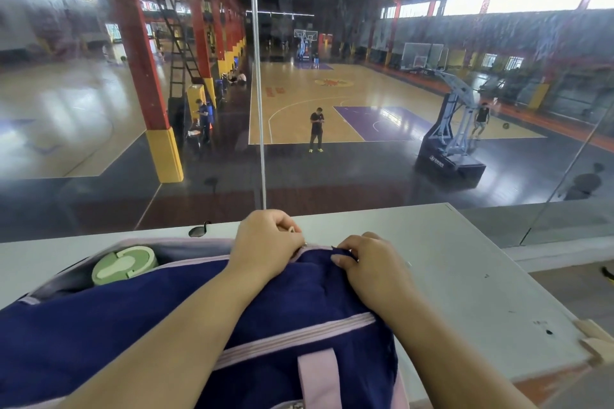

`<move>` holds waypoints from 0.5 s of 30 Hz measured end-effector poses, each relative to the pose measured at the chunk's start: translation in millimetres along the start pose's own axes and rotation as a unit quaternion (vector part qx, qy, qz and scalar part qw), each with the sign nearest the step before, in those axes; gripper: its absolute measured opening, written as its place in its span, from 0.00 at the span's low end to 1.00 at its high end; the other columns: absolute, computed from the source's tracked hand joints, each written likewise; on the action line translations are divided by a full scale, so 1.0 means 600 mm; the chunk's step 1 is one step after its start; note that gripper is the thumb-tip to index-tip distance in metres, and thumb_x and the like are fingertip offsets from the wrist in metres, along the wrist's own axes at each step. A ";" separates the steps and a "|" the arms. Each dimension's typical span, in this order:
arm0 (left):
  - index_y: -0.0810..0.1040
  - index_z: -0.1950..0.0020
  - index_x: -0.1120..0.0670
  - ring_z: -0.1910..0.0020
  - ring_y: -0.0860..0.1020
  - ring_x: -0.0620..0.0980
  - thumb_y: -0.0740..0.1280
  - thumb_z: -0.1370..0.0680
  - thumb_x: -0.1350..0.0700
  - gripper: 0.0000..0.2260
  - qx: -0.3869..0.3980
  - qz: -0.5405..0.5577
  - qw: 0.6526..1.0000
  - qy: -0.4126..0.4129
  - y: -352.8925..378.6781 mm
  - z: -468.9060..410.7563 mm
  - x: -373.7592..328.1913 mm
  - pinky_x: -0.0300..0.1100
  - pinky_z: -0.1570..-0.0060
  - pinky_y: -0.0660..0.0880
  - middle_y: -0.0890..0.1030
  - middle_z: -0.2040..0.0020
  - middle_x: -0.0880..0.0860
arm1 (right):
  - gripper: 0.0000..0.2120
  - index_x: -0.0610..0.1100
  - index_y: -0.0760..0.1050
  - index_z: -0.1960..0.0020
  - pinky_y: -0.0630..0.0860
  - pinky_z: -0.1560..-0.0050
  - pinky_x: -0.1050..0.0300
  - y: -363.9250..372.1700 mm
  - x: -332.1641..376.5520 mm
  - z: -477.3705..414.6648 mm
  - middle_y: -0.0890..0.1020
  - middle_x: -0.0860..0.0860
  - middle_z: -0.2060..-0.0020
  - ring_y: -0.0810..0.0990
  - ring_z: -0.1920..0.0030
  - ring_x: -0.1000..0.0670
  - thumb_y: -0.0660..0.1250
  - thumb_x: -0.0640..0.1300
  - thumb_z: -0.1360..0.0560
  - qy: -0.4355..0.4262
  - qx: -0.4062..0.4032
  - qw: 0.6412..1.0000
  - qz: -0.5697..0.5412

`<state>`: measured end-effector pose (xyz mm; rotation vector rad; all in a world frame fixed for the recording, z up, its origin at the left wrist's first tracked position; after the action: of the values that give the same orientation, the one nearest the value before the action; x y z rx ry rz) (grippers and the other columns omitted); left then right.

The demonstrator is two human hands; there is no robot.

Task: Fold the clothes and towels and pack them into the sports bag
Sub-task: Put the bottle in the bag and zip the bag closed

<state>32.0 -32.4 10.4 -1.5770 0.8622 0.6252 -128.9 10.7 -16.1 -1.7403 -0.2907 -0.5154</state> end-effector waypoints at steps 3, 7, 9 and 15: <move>0.81 0.65 0.51 0.65 0.76 0.43 0.70 0.31 0.60 0.04 -0.046 -0.032 0.998 -0.008 -0.046 0.015 0.030 0.36 0.67 0.67 0.79 0.69 0.45 | 0.11 0.50 0.78 0.45 0.71 0.54 0.55 -0.002 -0.001 0.006 0.76 0.51 0.48 0.76 0.48 0.47 0.61 0.52 0.22 0.011 0.000 1.000 0.030; 0.80 0.63 0.50 0.65 0.76 0.47 0.70 0.30 0.59 0.04 -0.109 -0.044 0.992 -0.048 -0.117 0.031 0.079 0.41 0.67 0.67 0.79 0.68 0.48 | 0.12 0.46 0.77 0.44 0.70 0.48 0.51 -0.001 0.026 0.009 0.74 0.48 0.44 0.70 0.43 0.44 0.59 0.50 0.21 0.016 -0.006 0.985 0.174; 0.80 0.61 0.50 0.65 0.76 0.45 0.70 0.29 0.58 0.03 -0.095 -0.056 0.993 -0.048 -0.133 0.042 0.091 0.40 0.68 0.67 0.79 0.67 0.47 | 0.11 0.45 0.75 0.44 0.67 0.47 0.50 0.001 0.058 0.009 0.72 0.47 0.42 0.68 0.41 0.43 0.59 0.46 0.22 0.001 -0.013 0.975 0.222; 0.80 0.59 0.49 0.63 0.76 0.41 0.71 0.28 0.52 0.03 -0.095 -0.079 0.992 -0.007 -0.143 0.055 0.094 0.35 0.65 0.68 0.79 0.65 0.44 | 0.14 0.49 0.74 0.39 0.71 0.43 0.49 0.042 0.175 0.006 0.75 0.51 0.41 0.73 0.40 0.45 0.61 0.52 0.22 -0.206 0.066 0.970 0.109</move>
<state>136.7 -6.1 10.2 -1.7910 0.6758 0.6177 -25.5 -0.1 12.8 -1.7135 -0.4100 0.0298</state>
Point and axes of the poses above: each hand's wrist, its own z-axis away from the middle knuckle, its own y-axis out of the palm, x = y × z, the point moved 1 cm from there along -z, towards the middle knuckle
